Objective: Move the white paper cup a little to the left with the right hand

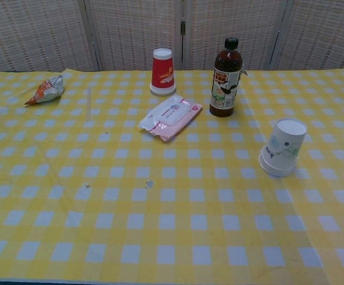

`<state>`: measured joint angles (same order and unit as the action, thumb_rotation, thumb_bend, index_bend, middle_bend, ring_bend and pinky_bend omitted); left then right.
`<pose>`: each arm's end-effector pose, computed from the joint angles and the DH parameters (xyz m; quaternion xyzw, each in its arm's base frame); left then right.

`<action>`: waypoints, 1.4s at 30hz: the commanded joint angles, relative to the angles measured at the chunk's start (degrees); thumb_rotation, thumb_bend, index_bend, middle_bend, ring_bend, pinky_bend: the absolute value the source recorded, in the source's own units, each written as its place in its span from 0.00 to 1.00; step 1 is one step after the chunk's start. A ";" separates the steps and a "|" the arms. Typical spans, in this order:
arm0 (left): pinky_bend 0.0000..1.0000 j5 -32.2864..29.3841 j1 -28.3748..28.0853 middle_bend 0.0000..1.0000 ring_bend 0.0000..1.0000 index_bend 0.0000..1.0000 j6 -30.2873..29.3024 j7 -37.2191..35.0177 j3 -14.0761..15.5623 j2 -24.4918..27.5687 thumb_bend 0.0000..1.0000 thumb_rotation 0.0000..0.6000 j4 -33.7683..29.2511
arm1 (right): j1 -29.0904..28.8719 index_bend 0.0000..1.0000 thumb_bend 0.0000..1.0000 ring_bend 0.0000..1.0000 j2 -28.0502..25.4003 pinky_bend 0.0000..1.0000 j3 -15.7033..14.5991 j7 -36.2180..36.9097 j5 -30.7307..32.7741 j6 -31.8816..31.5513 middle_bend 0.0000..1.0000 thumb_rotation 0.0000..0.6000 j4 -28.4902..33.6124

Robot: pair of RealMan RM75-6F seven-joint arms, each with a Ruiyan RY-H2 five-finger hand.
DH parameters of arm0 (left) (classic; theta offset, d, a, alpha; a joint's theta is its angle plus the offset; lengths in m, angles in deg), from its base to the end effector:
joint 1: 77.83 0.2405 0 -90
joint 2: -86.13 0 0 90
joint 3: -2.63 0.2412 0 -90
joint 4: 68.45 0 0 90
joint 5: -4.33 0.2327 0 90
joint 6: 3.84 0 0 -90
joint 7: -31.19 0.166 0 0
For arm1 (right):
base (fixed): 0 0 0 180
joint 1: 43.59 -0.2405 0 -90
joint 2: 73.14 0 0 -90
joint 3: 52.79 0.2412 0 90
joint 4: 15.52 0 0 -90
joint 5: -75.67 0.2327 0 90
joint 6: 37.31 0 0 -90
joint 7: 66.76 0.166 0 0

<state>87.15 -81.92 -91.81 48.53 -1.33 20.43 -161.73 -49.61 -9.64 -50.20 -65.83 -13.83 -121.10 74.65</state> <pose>-0.3061 0.2031 0.1354 -0.6063 -0.3086 -0.3126 0.6629 -0.3046 -0.2093 0.1310 0.6264 -0.3661 0.3876 0.5687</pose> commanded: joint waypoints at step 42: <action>0.00 0.67 -1.57 0.04 0.00 0.04 3.24 -4.03 0.62 0.90 0.28 1.00 -0.57 | -9.03 0.00 0.53 0.12 -0.80 0.03 1.05 -2.42 -2.06 10.64 0.02 1.00 4.11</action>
<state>87.84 -83.51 -88.56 44.58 -0.74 21.35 -162.38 -57.01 -10.26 -49.55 -67.43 -15.88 -112.43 77.53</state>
